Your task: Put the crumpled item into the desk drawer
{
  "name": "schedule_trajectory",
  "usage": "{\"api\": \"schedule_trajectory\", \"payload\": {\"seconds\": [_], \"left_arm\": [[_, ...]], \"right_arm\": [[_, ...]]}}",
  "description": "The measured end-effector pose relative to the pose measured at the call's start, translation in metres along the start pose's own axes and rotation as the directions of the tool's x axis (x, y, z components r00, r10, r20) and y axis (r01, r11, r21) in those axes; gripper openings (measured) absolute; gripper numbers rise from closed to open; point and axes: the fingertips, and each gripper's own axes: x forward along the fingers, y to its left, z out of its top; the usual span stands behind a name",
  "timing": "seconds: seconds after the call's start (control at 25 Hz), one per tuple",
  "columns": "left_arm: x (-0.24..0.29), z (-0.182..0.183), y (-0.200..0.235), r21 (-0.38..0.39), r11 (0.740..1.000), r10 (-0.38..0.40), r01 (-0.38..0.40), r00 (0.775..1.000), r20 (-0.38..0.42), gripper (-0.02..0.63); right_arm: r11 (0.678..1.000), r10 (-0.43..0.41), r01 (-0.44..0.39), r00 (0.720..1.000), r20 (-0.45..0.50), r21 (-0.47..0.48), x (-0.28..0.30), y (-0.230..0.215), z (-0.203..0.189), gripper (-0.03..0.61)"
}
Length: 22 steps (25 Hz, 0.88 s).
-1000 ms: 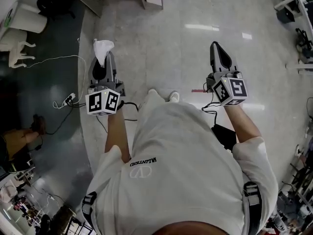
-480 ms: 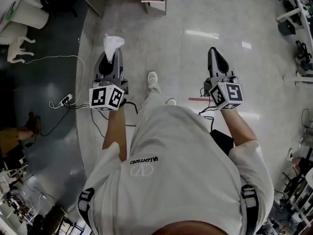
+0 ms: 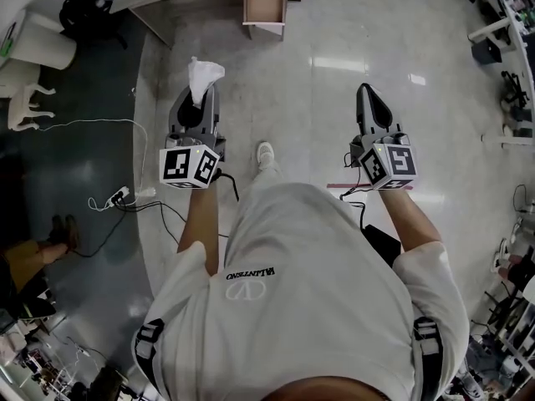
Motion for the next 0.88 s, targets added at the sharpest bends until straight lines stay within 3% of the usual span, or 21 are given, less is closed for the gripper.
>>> {"api": "schedule_trajectory", "payload": {"seconds": [0.28,0.88], "left_arm": [[0.048,-0.005,0.051,-0.024,0.999,-0.043,0.043,0.999,-0.021,0.097],[0.124,-0.036,0.086,-0.065,0.987,-0.153,0.147,0.984,-0.089,0.097]], "right_arm": [[1.0,-0.009,0.009,1.0,-0.005,-0.002,0.08,0.017,0.006,-0.002],[1.0,-0.021,0.021,1.0,-0.023,-0.003,0.172,0.027,-0.003,-0.003]]}}
